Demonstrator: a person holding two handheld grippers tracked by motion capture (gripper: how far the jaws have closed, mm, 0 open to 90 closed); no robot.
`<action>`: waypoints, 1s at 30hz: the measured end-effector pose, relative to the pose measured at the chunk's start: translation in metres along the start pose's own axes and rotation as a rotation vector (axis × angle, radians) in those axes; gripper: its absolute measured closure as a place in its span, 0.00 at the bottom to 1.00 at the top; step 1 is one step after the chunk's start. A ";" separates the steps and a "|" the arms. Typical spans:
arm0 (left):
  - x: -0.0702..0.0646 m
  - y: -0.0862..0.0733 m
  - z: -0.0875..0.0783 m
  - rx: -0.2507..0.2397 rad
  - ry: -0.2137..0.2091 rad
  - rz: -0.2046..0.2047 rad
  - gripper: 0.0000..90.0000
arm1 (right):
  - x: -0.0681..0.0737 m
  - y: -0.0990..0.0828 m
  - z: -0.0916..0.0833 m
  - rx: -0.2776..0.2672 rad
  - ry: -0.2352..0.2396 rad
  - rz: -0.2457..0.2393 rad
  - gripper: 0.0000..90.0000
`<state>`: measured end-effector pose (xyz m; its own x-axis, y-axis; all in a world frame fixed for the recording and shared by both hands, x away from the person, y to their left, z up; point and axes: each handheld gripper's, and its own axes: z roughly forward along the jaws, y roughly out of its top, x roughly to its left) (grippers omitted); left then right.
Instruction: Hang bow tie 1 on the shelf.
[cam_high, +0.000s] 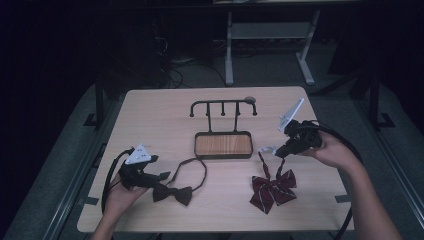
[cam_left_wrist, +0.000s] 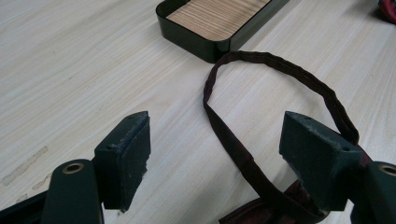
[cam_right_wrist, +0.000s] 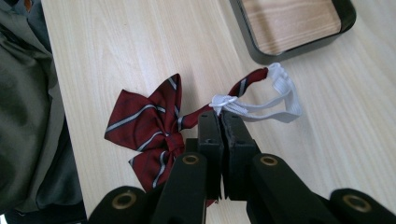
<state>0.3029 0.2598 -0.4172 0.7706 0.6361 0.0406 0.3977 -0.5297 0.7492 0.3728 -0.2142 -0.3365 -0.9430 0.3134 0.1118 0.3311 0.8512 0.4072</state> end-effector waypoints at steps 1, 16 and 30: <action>0.000 0.000 0.000 0.003 0.002 0.002 0.27 | 0.001 0.002 -0.002 -0.002 -0.004 -0.009 0.97; 0.000 0.000 0.000 0.000 0.006 0.001 0.27 | 0.008 0.018 -0.022 -0.031 -0.014 -0.049 0.97; 0.000 0.000 -0.001 0.000 0.003 0.007 0.27 | 0.009 0.039 -0.041 -0.040 -0.037 -0.075 0.97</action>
<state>0.3022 0.2606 -0.4168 0.7720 0.6338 0.0482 0.3922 -0.5346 0.7486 0.3760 -0.1953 -0.2822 -0.9630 0.2655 0.0461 0.2574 0.8556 0.4491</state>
